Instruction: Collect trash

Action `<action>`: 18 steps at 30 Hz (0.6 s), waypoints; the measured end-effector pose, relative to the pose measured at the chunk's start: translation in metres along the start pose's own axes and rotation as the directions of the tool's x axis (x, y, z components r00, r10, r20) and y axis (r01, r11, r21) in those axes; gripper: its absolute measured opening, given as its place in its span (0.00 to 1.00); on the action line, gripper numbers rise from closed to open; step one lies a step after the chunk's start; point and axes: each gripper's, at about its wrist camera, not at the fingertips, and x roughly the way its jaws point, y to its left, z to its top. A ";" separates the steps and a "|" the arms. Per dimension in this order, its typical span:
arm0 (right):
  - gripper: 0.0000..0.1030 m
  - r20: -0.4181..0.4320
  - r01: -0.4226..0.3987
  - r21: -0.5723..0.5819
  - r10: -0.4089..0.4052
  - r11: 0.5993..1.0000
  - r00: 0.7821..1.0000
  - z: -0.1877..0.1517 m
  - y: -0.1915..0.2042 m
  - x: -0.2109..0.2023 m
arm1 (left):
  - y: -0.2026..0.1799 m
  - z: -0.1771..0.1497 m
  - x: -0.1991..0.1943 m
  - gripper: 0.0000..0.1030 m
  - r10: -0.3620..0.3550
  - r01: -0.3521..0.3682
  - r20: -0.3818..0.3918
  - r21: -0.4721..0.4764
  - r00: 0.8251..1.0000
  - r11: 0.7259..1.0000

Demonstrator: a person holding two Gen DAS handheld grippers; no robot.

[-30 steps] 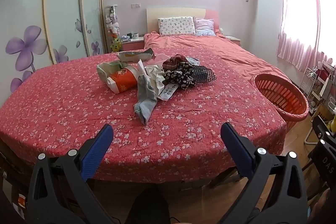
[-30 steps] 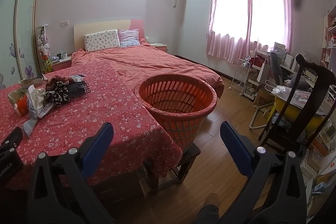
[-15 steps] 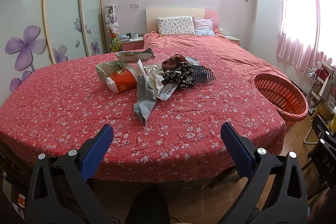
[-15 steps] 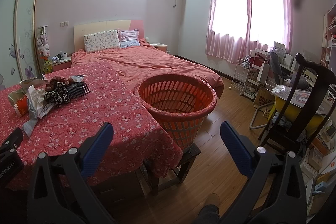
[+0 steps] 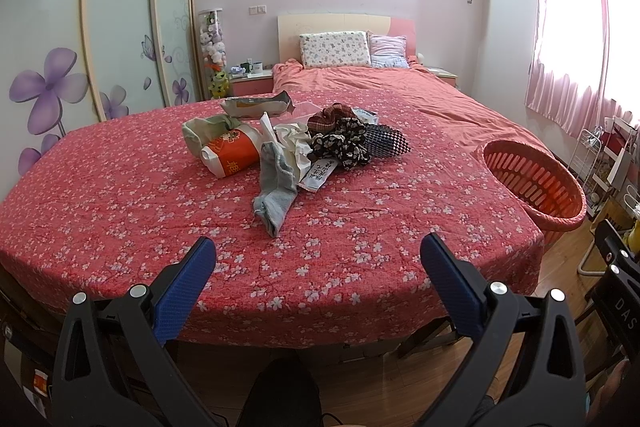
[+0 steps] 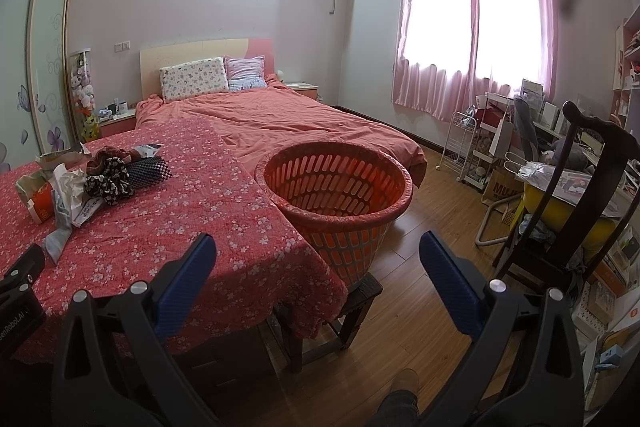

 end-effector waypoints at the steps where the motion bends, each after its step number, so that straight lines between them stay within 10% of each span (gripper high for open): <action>1: 0.96 0.000 0.000 0.001 0.000 1.000 1.000 0.000 0.000 0.000 | 0.000 -0.001 0.000 0.98 0.000 0.000 0.000 0.000 1.000 1.000; 18: 0.96 0.000 -0.001 0.001 0.001 1.000 1.000 0.000 0.001 0.000 | -0.007 -0.004 -0.002 0.98 -0.002 0.002 -0.005 -0.002 1.000 1.000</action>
